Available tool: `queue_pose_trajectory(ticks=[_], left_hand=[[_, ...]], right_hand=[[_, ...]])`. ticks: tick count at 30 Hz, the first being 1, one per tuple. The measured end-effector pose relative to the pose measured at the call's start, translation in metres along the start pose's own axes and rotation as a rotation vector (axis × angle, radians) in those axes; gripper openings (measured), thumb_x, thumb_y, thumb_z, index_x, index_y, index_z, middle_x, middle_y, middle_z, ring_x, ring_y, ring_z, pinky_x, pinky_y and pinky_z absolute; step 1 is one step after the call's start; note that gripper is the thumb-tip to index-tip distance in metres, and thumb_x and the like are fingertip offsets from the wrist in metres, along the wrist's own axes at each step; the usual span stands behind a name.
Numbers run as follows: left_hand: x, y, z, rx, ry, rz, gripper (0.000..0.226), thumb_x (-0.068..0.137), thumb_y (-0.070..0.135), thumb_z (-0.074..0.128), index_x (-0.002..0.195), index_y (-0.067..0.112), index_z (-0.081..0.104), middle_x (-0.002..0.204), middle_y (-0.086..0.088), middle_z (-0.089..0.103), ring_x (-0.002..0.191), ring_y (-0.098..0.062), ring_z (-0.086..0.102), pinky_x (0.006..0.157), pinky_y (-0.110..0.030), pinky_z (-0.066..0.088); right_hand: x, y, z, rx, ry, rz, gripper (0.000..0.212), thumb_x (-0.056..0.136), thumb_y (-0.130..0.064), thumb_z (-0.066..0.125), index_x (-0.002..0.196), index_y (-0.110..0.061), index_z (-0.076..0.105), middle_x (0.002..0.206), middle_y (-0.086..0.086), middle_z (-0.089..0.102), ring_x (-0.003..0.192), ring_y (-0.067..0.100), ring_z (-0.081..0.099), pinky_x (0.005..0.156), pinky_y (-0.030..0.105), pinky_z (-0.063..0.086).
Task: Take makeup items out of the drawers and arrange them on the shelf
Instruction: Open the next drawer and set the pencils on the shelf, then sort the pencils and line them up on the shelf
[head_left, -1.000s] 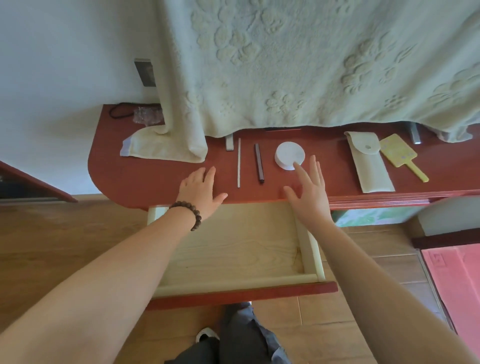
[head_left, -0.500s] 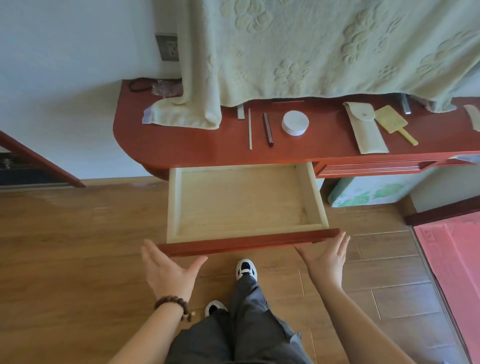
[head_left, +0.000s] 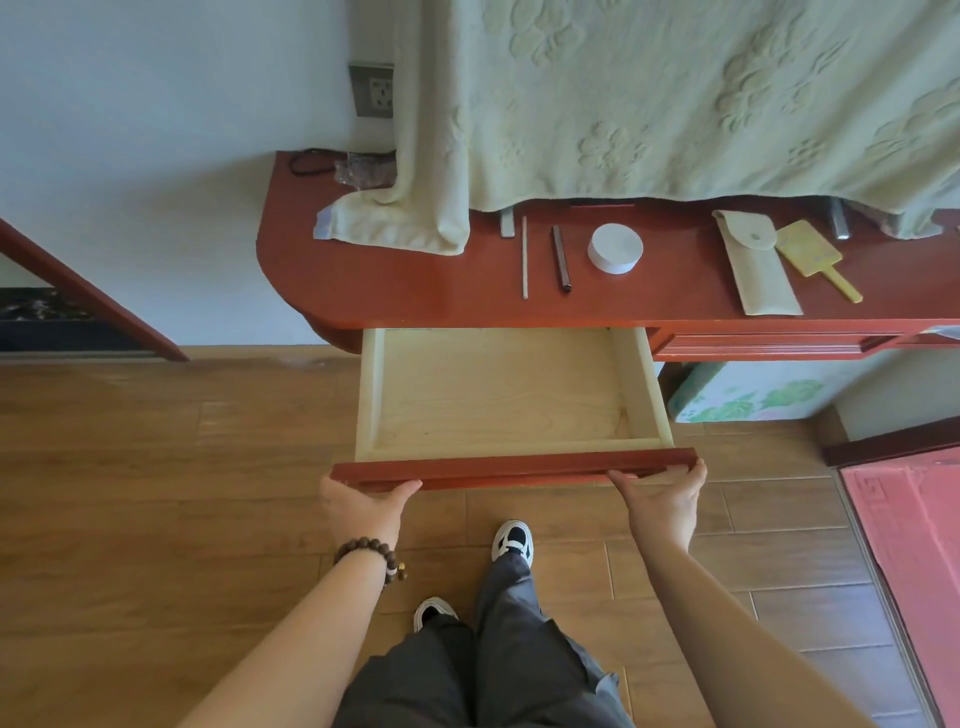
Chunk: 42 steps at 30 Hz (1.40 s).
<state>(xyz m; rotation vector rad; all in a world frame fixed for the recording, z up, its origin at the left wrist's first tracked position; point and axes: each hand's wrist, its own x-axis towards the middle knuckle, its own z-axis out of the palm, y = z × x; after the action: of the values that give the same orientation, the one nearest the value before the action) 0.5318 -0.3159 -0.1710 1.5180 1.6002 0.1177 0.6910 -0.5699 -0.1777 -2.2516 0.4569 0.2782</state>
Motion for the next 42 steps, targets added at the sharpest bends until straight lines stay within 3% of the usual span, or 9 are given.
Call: queue_pose_trajectory(ticks=[6,16,19,21,24,27,36,42], left_hand=[[0.023,0.026,0.010,-0.038,0.028,0.016,0.114,0.051,0.044,0.090,0.138,0.005,0.029,0.137,-0.018,0.045,0.122,-0.037,0.050,0.097,-0.052,0.047],[0.057,0.074,0.045,-0.161,0.111,0.024,0.099,0.061,0.030,0.088,0.139,0.009,0.030,0.141,-0.008,0.045,0.129,-0.025,0.045,0.106,-0.044,0.040],[0.065,0.087,0.052,-0.167,0.112,0.018,0.108,0.063,0.037,0.086,0.147,0.017,0.020,0.150,-0.006,0.036,0.137,-0.026,0.038,0.110,-0.047,0.035],[0.068,0.097,0.058,-0.145,0.096,-0.002,0.114,0.069,0.042,0.080,0.151,0.024,0.003,0.157,-0.005,0.023,0.140,-0.028,0.031,0.111,-0.049,0.033],[0.071,0.115,0.067,-0.083,0.058,-0.013,0.110,0.082,0.041,0.069,0.150,0.024,-0.015,0.160,-0.003,0.011,0.139,-0.031,0.031,0.105,-0.048,0.036],[0.078,0.126,0.071,-0.033,0.029,0.003,0.108,0.085,0.045,0.064,0.148,0.024,-0.021,0.160,-0.004,0.009,0.140,-0.032,0.030,0.107,-0.048,0.034],[0.099,0.145,0.067,0.129,-0.051,-0.026,0.104,0.085,0.059,0.055,0.150,0.009,-0.010,0.156,-0.017,0.021,0.135,-0.036,0.037,0.107,-0.045,0.034],[0.098,0.149,0.056,0.214,-0.110,-0.055,0.091,0.090,0.046,0.057,0.151,0.009,0.001,0.153,-0.018,0.028,0.132,-0.038,0.040,0.104,-0.046,0.037]], right_hand=[[0.030,-0.029,0.012,-0.009,-0.024,-0.002,0.122,0.065,-0.037,0.085,0.151,-0.014,0.002,0.157,0.009,0.021,0.142,0.029,0.028,0.112,0.042,0.029],[0.079,-0.067,0.044,0.108,-0.087,0.018,0.121,0.067,-0.040,0.083,0.151,-0.025,-0.002,0.156,0.003,0.026,0.141,0.026,0.031,0.111,0.045,0.033],[0.091,-0.076,0.053,0.104,-0.105,0.029,0.121,0.069,-0.041,0.082,0.151,-0.024,-0.005,0.158,0.003,0.023,0.142,0.027,0.028,0.112,0.044,0.032],[0.100,-0.085,0.060,0.095,-0.118,0.043,0.121,0.070,-0.042,0.080,0.151,-0.022,-0.008,0.158,0.004,0.021,0.142,0.027,0.028,0.111,0.042,0.031],[0.112,-0.098,0.068,0.094,-0.127,0.058,0.119,0.072,-0.042,0.079,0.151,-0.021,-0.009,0.158,0.004,0.022,0.141,0.028,0.031,0.110,0.038,0.030],[0.119,-0.108,0.074,0.129,-0.149,0.060,0.115,0.076,-0.042,0.076,0.151,-0.024,-0.009,0.160,0.000,0.016,0.143,0.026,0.026,0.112,0.038,0.026],[0.131,-0.130,0.078,0.098,-0.171,0.041,0.111,0.080,-0.038,0.073,0.151,-0.017,-0.010,0.161,0.000,0.012,0.141,0.027,0.029,0.109,0.036,0.029],[0.131,-0.135,0.069,0.043,-0.236,0.045,0.111,0.082,-0.041,0.071,0.150,-0.015,-0.013,0.161,0.002,0.009,0.142,0.028,0.028,0.109,0.038,0.029]])
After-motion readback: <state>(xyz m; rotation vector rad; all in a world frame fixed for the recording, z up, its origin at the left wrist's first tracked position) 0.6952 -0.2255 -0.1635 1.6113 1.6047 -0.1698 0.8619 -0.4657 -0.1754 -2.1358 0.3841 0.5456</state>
